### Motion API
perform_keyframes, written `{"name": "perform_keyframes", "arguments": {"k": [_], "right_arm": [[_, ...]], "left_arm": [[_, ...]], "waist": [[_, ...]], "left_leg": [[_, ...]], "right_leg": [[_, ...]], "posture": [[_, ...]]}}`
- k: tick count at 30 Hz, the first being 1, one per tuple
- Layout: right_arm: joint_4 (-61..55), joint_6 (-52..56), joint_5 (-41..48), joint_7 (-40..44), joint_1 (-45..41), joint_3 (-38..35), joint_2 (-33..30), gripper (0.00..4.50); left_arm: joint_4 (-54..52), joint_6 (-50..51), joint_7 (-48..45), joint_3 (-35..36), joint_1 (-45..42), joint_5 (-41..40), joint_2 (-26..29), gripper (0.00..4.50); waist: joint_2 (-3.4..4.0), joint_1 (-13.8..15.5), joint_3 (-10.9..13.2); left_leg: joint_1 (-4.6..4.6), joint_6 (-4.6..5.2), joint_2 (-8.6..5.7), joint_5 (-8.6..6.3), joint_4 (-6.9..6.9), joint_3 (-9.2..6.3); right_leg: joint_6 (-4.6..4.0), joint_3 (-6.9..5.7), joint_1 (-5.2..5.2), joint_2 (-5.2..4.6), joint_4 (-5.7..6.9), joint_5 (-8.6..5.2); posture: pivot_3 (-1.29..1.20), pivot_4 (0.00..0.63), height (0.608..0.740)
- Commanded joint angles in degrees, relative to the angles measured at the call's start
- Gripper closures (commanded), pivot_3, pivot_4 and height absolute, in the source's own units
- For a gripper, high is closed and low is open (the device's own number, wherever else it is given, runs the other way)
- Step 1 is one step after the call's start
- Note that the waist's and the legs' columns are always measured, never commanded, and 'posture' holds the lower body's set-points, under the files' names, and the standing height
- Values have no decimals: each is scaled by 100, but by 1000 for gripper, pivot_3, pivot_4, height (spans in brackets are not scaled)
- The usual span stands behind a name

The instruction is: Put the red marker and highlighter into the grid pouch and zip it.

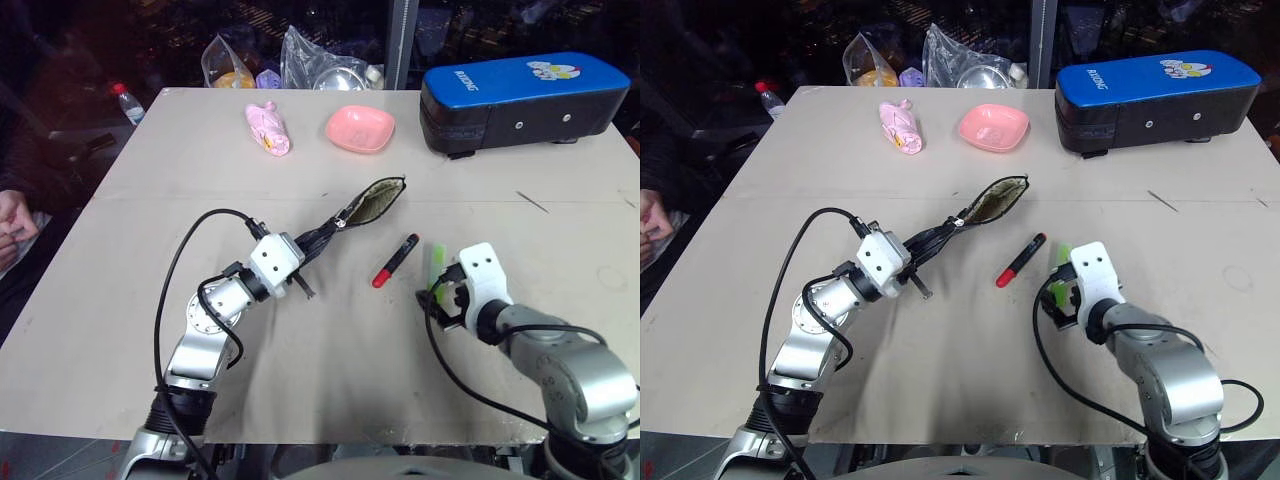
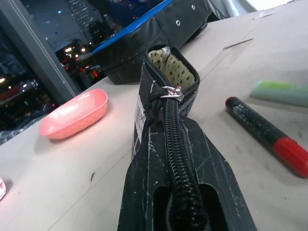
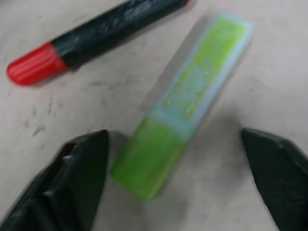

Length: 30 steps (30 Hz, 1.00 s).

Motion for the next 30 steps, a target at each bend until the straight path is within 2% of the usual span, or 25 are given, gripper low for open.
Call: {"name": "perform_keyframes", "arguments": {"k": [1, 2, 5, 8, 10, 14, 17, 22, 25, 30], "right_arm": [[-107, 79, 61, -35, 83, 14, -38, 2163], [-103, 65, 55, -36, 82, 23, -89, 2672], [-59, 33, 74, 103, -108, -154, -510, 3718], [220, -278, 81, 419, -415, -435, -1329, 3725], [492, -775, 110, 818, -617, -502, -2106, 3725], [1390, -2979, -89, 2303, -1035, -254, -4057, 3725], [1949, -4544, -253, 3313, -1531, 125, -4848, 3725], [2745, -6248, -804, 4406, -2619, 912, -5193, 3725], [3203, -7140, -1265, 4846, -3372, 1496, -4944, 3725], [3944, -8027, -1835, 5127, -4111, 1962, -4433, 3725]], "left_arm": [[-65, -50, -7, 20, -49, -50, -6, 4500], [-65, -49, -5, 19, -49, -49, -5, 4500], [-79, -39, 19, 16, -40, -46, -8, 4500], [-94, -35, 36, -2, -25, -36, -23, 4500], [-104, -32, 39, -18, -16, -31, -37, 4500], [-95, -4, 34, -68, -49, -21, -83, 4500], [-59, 5, 17, -93, -110, -20, -102, 4500], [2, 2, -24, -144, -227, -6, -130, 4500], [-16, 25, -29, -181, -274, -1, -142, 4500], [-80, 78, -27, -255, -331, 12, -139, 4500]], "waist": [[0, -2, 0], [0, -3, 0], [1, -4, 0], [4, 3, 2], [4, 9, 2], [6, -4, 4], [10, -40, 6], [9, -106, 7], [8, -129, 8], [8, -125, 8]], "left_leg": [[1, 0, 0, 0, 0, 0], [4, 0, 2, 0, 0, -1], [5, -1, 4, 0, 0, -1], [3, -1, 3, 1, 3, 3], [0, 0, 2, 1, 9, 5], [1, 0, 4, 1, 7, 10], [6, 1, 14, 1, 0, 21], [6, 1, 24, 0, 3, 30], [3, 1, 22, 0, 6, 32], [1, -1, 22, 0, 5, 28]], "right_leg": [[0, 0, 0, 1, 0, 0], [0, 0, 0, 3, 0, -1], [-1, 0, 0, 7, 2, -1], [0, 4, 2, 7, 2, -1], [0, 4, 3, 5, 0, -1], [2, 3, 4, 8, -3, -2], [2, 8, 4, 13, -6, -2], [1, 13, 3, 19, -6, -1], [1, 16, 2, 14, -7, -1], [0, 16, 0, 14, -9, 0]], "posture": [[0, 150, 726], [0, 150, 726], [0, 150, 726], [0, 150, 726], [0, 150, 726], [0, 150, 726], [0, 150, 726], [0, 150, 726], [0, 150, 726], [0, 150, 726]]}}
